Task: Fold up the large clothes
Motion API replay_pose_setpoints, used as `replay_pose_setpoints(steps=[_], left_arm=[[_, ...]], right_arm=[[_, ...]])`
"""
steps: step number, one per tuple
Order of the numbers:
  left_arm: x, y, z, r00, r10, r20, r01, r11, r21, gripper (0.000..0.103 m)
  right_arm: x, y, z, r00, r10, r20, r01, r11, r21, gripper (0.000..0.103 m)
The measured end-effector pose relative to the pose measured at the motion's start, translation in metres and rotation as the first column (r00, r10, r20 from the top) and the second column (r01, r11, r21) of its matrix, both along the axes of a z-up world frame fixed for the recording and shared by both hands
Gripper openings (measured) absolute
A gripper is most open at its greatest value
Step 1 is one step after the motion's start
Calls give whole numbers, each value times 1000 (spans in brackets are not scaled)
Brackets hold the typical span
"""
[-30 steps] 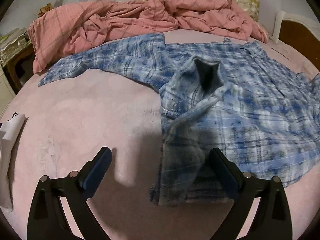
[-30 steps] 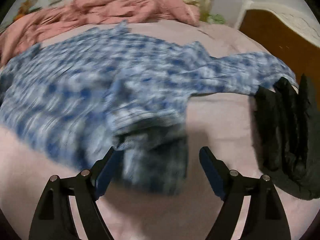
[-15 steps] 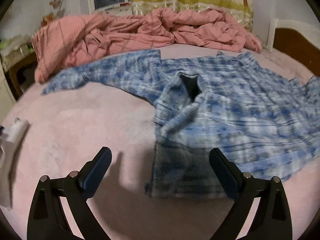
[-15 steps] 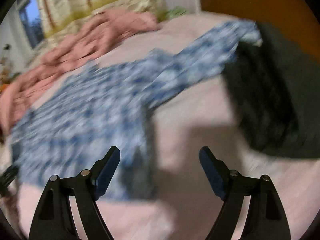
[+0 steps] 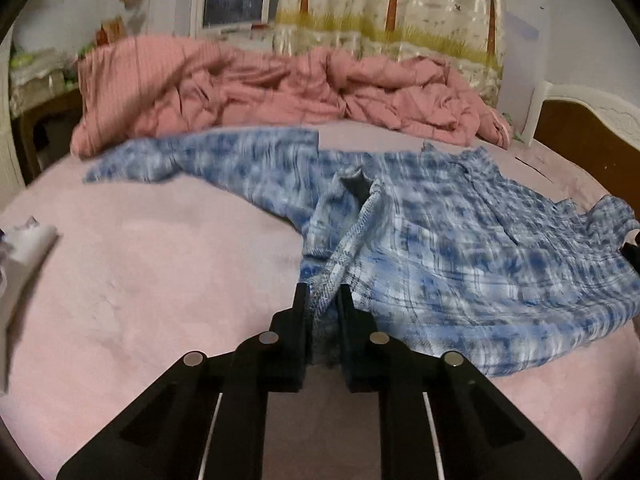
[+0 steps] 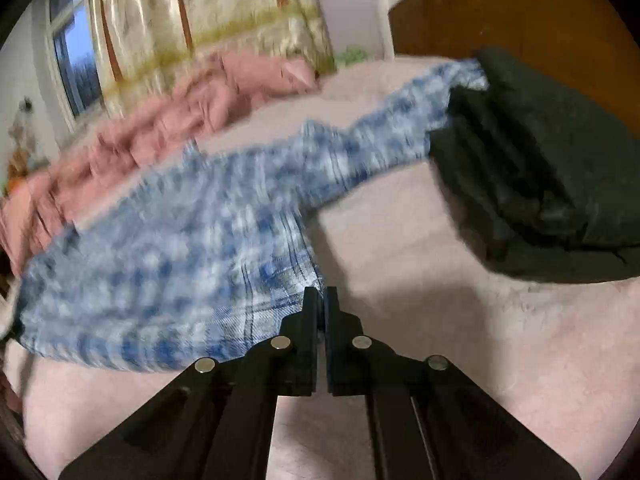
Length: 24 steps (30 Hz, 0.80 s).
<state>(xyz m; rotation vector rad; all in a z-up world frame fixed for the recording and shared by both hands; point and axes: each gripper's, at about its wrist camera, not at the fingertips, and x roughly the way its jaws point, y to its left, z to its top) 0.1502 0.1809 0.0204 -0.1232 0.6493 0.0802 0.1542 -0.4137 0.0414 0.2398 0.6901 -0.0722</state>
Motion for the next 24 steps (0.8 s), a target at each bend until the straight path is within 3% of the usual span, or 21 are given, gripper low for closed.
replay_pose_setpoints(steps=[1, 4, 6, 8, 10, 11, 12, 14, 16, 21, 24], left_arm=[[1, -1, 1, 1000, -2, -1, 2, 1000, 14, 13], [2, -4, -1, 1000, 14, -17, -13, 999, 50, 13], [9, -5, -10, 995, 42, -90, -33, 995, 99, 16], [7, -2, -16, 993, 61, -97, -51, 994, 102, 19], [4, 4, -14, 994, 74, -79, -68, 994, 82, 42], [1, 6, -11, 994, 88, -58, -84, 994, 77, 68], [-3, 8, -8, 993, 112, -28, -110, 991, 78, 88], [-10, 9, 1, 989, 141, 33, -143, 986, 81, 91], [-14, 8, 7, 992, 112, 57, -116, 991, 66, 92], [-25, -11, 18, 988, 51, 143, -61, 996, 67, 101], [-29, -34, 25, 983, -22, 184, 7, 996, 83, 103]], right_arm=[[-1, 1, 3, 1000, 0, 4, 0, 1000, -12, 3], [2, 21, 0, 1000, -3, -15, 0, 986, -164, 3], [9, 27, -11, 997, -8, -78, -7, 981, -192, 3], [12, 24, -18, 994, -23, -108, 1, 980, -198, 3], [6, 20, -16, 995, -36, -89, 18, 980, -197, 3], [4, 20, -14, 996, -44, -73, 29, 979, -200, 4], [0, 19, -12, 997, -54, -57, 41, 977, -208, 5], [-5, 19, -8, 997, -66, -31, 58, 974, -219, 17], [-10, 22, -3, 998, -68, 15, 69, 971, -228, 42], [-26, 46, 20, 986, -28, 165, 73, 959, -272, 84], [-37, 66, 30, 968, 35, 247, 28, 969, -247, 87]])
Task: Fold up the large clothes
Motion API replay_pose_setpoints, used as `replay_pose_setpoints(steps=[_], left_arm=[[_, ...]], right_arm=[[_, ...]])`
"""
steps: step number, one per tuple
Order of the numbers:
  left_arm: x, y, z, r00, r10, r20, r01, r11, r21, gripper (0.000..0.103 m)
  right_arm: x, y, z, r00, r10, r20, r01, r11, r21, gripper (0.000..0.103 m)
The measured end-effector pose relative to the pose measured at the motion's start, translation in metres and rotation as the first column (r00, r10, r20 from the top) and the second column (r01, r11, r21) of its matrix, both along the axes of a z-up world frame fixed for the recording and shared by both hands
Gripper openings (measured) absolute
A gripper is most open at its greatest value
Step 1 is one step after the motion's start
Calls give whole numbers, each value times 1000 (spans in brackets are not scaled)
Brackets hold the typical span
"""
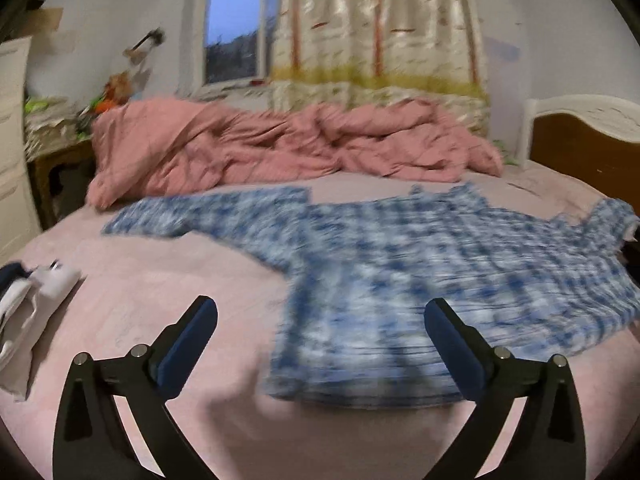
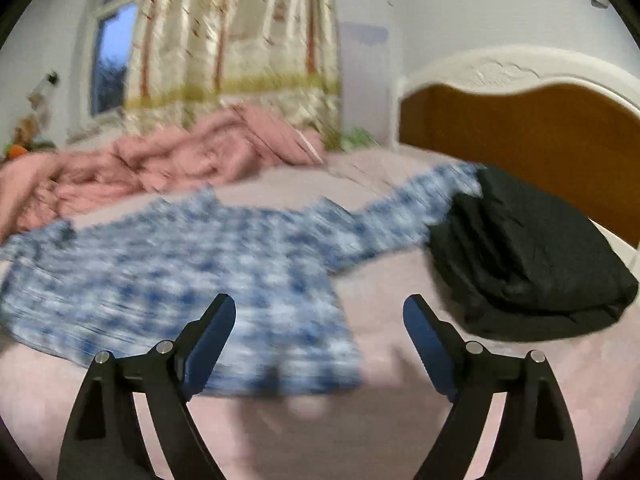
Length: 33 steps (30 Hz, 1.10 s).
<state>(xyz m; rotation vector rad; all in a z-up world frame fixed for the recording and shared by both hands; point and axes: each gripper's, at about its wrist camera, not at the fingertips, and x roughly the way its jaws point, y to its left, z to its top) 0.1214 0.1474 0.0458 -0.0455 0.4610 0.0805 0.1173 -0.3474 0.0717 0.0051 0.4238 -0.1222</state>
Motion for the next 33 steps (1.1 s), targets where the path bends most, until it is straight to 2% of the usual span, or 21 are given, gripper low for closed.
replay_pose_setpoints(steps=[2, 5, 9, 13, 16, 24, 27, 30, 33], left_arm=[[0, -13, 1, 997, -75, -19, 74, 996, -42, 103], [-2, -25, 0, 996, -91, -18, 90, 994, -64, 103], [-8, -44, -5, 996, -93, 14, 92, 995, 23, 103], [-13, -53, -18, 998, -28, 49, 24, 996, 91, 103], [-18, -62, -17, 996, -48, 79, 37, 990, 140, 103], [-24, -76, -16, 992, -60, 115, 34, 976, 217, 103], [-30, -76, -7, 987, -65, 146, 33, 977, 210, 103], [-31, -77, 14, 980, -69, 186, 40, 987, 154, 103], [-12, -84, 38, 985, -77, 154, 61, 992, 108, 103]], right_arm=[[-3, 15, 2, 998, 54, 19, -55, 998, 32, 88], [-2, 33, -3, 996, 93, 13, -94, 994, 60, 90], [5, 60, -22, 987, 153, -57, -152, 988, 23, 92], [11, 81, -38, 983, 146, -113, -156, 984, -88, 92], [12, 89, -44, 979, 153, -134, -170, 978, -125, 92], [14, 86, -48, 978, 144, -152, -162, 980, -112, 92], [14, 84, -45, 981, 133, -143, -149, 984, -103, 92], [7, 81, -31, 982, 155, -109, -164, 983, -82, 92], [9, 70, -8, 977, 193, -90, -195, 981, -17, 92]])
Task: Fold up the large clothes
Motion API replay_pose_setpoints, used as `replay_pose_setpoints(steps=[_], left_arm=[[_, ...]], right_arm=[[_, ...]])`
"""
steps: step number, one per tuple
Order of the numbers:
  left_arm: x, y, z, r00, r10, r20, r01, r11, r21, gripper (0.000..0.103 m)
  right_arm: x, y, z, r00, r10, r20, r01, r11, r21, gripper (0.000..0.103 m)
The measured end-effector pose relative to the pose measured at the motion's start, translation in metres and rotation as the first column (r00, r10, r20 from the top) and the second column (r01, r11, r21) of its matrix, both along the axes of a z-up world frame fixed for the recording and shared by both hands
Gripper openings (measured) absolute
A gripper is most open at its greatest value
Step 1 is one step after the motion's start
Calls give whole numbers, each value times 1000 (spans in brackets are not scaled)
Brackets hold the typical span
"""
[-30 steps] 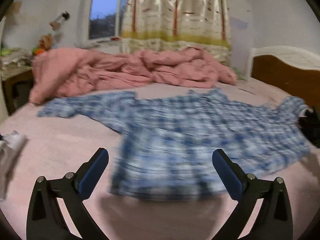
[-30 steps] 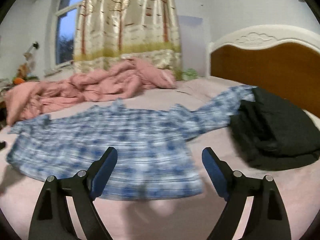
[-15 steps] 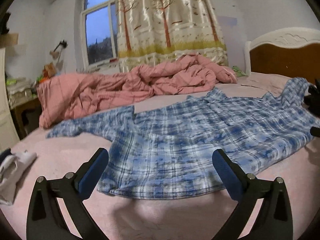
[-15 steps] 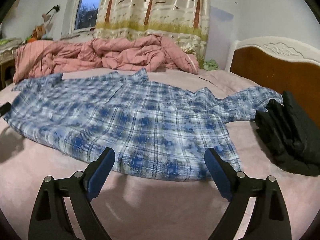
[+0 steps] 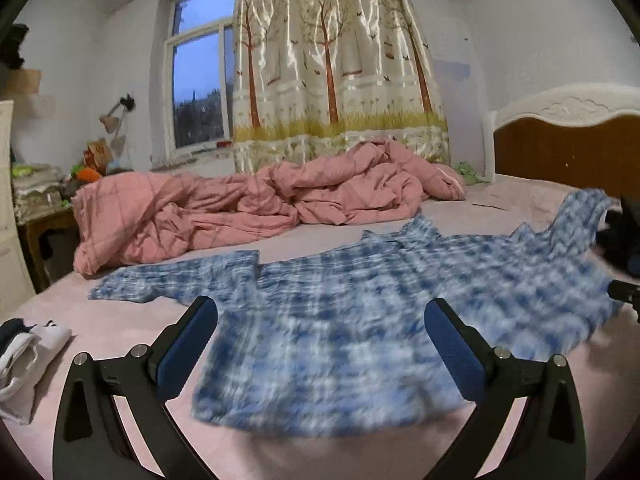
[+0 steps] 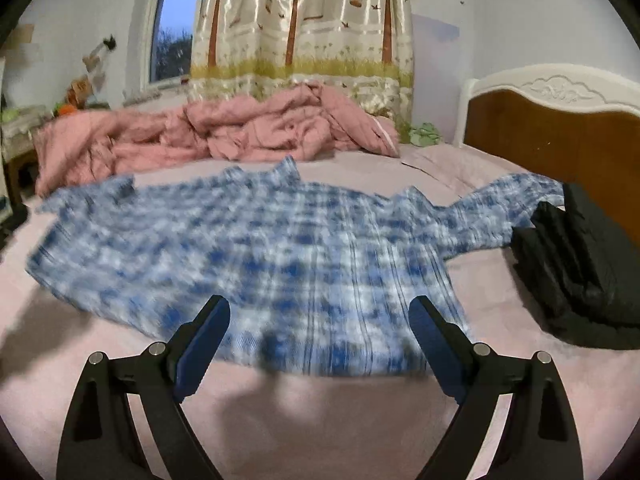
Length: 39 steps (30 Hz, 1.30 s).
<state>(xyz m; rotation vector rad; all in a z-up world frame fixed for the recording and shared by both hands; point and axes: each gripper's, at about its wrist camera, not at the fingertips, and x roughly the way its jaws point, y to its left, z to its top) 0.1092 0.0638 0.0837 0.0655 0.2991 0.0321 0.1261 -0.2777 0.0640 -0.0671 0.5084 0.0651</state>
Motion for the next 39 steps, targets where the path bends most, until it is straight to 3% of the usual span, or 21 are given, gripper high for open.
replay_pose_setpoints(steps=[7, 11, 12, 15, 18, 20, 22, 24, 25, 28, 30, 32, 36, 39], left_arm=[[72, -39, 33, 997, -71, -9, 70, 996, -53, 103], [107, -61, 39, 996, -85, 5, 85, 989, -125, 103], [116, -66, 40, 996, -88, 4, 87, 987, -134, 103], [143, -86, 48, 991, -129, 22, 131, 983, -128, 103], [166, -109, 60, 989, -140, 54, 144, 987, -65, 103], [185, -114, 64, 987, -157, 41, 161, 979, -123, 103], [203, -105, 60, 973, -230, -3, 221, 937, -270, 103], [207, -100, 45, 969, -245, -12, 227, 915, -333, 103], [209, -101, 33, 972, -236, -22, 218, 926, -309, 103], [218, -110, -2, 980, -177, -91, 160, 972, -173, 102], [228, -106, -18, 970, -192, -150, 156, 962, -223, 102], [234, -100, -28, 957, -223, -184, 161, 939, -304, 102], [236, -106, -35, 964, -171, -202, 122, 964, -235, 102], [236, -105, -37, 965, -163, -206, 112, 964, -240, 102]], right_arm=[[51, -72, 60, 989, -133, -69, 144, 974, 175, 92], [95, -118, 67, 981, -122, -151, 165, 935, 313, 92], [115, -133, 65, 968, -140, -207, 206, 915, 348, 92], [151, -158, 66, 932, -254, -258, 336, 874, 352, 92], [185, -172, 76, 888, -395, -234, 452, 844, 288, 92], [205, -178, 79, 869, -440, -224, 490, 826, 279, 92], [231, -184, 71, 847, -464, -261, 524, 809, 264, 92], [254, -194, 46, 824, -481, -301, 560, 776, 292, 88], [258, -198, 38, 809, -492, -322, 581, 756, 303, 81], [268, -216, 3, 774, -544, -324, 630, 714, 306, 78], [272, -223, -11, 730, -604, -318, 679, 693, 243, 78], [279, -235, -24, 716, -591, -371, 689, 683, 242, 78], [283, -247, -36, 707, -590, -390, 699, 667, 257, 78], [286, -257, -50, 691, -596, -409, 714, 650, 260, 74]])
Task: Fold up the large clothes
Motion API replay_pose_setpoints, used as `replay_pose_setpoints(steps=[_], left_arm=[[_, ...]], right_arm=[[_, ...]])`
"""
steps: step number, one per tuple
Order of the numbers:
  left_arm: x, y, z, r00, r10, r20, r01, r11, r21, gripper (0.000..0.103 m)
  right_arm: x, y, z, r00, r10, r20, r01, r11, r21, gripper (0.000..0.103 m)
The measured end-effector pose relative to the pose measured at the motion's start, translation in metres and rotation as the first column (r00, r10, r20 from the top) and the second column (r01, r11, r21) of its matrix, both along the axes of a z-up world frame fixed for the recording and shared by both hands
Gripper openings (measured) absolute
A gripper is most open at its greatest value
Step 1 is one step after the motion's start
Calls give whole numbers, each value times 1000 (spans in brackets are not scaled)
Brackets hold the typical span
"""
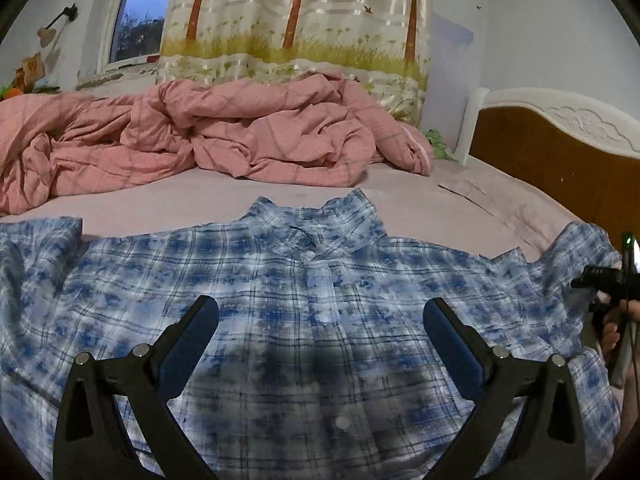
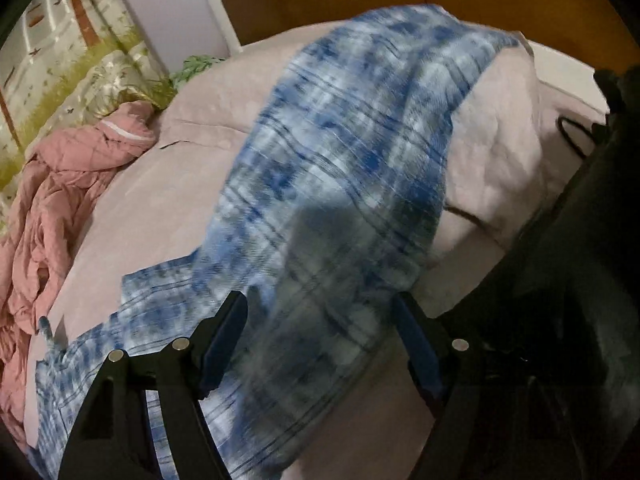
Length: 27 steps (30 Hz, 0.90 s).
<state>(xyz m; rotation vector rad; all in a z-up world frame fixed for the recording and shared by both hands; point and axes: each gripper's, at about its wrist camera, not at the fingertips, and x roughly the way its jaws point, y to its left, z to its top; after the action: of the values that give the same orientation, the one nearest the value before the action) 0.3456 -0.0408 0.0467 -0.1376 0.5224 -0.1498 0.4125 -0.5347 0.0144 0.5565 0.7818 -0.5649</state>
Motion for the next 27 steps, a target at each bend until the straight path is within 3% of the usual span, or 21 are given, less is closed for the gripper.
replay_pose_setpoints(steps=[2, 3, 4, 7, 11, 16, 20, 21, 22, 23, 25, 27], left_arm=[[-2, 1, 3, 1000, 6, 21, -6, 1000, 2, 102], [-2, 2, 5, 1000, 6, 31, -6, 1000, 2, 102], [-3, 3, 6, 999, 5, 37, -5, 1000, -4, 102], [-3, 5, 7, 999, 7, 36, -6, 1000, -21, 102], [-4, 6, 10, 999, 15, 52, -14, 1000, -15, 102], [-7, 3, 13, 997, 17, 75, -18, 1000, 11, 102], [-7, 2, 13, 997, 11, 72, -12, 1000, 11, 102], [-7, 2, 13, 997, 11, 73, -12, 1000, 13, 102], [-7, 2, 13, 997, 11, 75, -12, 1000, 14, 102], [-8, 2, 14, 997, 11, 78, -12, 1000, 12, 102], [-8, 4, 14, 997, 12, 79, -12, 1000, 0, 102], [-8, 6, 14, 997, 11, 77, -11, 1000, -12, 102]], right_arm=[[-1, -4, -7, 1000, -2, -1, 2, 1000, 10, 54], [-2, -6, -9, 1000, 0, 19, 0, 1000, 23, 30], [-5, -8, -10, 999, 12, 50, -15, 998, 56, 12], [-10, -2, 0, 989, 55, 136, -64, 996, 60, 6], [-13, 38, 40, 961, 200, 193, -185, 978, -93, 5], [-4, 92, 63, 895, 406, 184, -407, 913, -39, 5], [12, 157, 52, 817, 566, 108, -572, 820, 26, 5], [19, 177, 42, 798, 599, 59, -602, 798, 30, 12], [18, 186, 38, 796, 605, 27, -605, 796, 15, 22], [20, 197, 31, 801, 598, -27, -598, 801, -31, 26], [17, 203, 31, 808, 588, -41, -589, 805, -66, 44], [15, 198, 38, 805, 593, -6, -593, 803, -57, 54]])
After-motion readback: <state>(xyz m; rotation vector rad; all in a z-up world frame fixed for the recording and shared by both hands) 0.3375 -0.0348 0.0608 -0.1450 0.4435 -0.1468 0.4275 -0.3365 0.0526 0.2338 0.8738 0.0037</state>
